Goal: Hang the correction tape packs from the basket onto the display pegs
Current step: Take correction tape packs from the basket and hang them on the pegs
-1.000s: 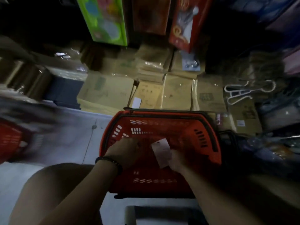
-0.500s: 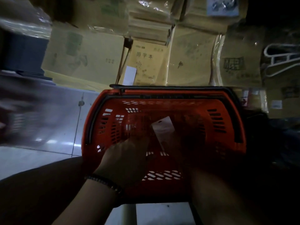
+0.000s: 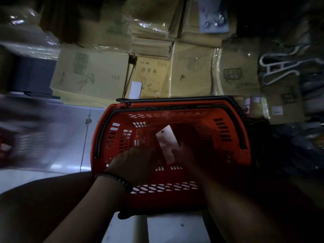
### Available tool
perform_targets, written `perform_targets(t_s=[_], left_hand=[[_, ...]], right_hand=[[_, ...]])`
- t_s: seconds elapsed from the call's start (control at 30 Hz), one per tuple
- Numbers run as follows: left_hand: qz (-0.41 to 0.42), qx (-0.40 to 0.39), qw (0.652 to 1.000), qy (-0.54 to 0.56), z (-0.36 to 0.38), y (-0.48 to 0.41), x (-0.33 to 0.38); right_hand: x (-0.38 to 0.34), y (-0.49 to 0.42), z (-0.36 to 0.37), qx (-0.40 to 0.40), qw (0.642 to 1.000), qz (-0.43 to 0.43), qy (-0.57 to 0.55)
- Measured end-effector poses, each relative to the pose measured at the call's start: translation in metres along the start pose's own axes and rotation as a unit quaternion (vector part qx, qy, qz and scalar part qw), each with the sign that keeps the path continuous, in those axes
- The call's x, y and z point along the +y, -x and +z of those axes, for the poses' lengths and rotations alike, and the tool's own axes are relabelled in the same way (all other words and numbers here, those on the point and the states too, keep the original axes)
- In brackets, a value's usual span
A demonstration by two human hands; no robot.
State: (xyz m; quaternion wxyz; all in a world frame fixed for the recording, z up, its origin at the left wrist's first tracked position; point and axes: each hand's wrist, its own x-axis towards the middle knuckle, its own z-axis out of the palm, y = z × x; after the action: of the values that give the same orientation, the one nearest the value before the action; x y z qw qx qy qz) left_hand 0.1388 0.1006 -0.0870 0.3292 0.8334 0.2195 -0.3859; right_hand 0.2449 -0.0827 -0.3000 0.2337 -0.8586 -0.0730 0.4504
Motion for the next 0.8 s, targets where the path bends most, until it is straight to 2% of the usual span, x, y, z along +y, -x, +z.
perform_targets(t_s=[0.1, 0.2, 0.3, 0.4, 0.53, 0.67, 0.8], left_hand=[[0.007, 0.006, 1.0, 0.008, -0.005, 0.013, 0.011], [0.012, 0.003, 0.999, 0.045, -0.008, 0.022, 0.022], [0.03, 0.056, 0.989, 0.134, -0.009, 0.04, 0.039], [0.042, 0.127, 0.948, 0.288, -0.005, 0.065, 0.055], [0.088, 0.2, 0.857, 0.467, 0.004, 0.1, 0.075], [0.157, 0.266, 0.82, 0.483, -0.007, 0.144, 0.091], [0.189, 0.278, 0.801, 0.496, -0.036, 0.184, 0.108]], right_hand=[[-0.028, 0.028, -0.024, 0.02, 1.0, 0.014, -0.002], [-0.054, 0.071, -0.044, 0.058, 0.997, -0.048, -0.01], [-0.08, 0.124, -0.064, 0.119, 0.985, -0.127, -0.012], [-0.098, 0.174, -0.073, 0.12, 0.971, -0.191, -0.082], [-0.114, 0.239, -0.089, 0.125, 0.946, -0.292, -0.066], [-0.122, 0.298, -0.121, 0.148, 0.915, -0.375, -0.033], [-0.139, 0.326, -0.168, 0.207, 0.867, -0.453, 0.023]])
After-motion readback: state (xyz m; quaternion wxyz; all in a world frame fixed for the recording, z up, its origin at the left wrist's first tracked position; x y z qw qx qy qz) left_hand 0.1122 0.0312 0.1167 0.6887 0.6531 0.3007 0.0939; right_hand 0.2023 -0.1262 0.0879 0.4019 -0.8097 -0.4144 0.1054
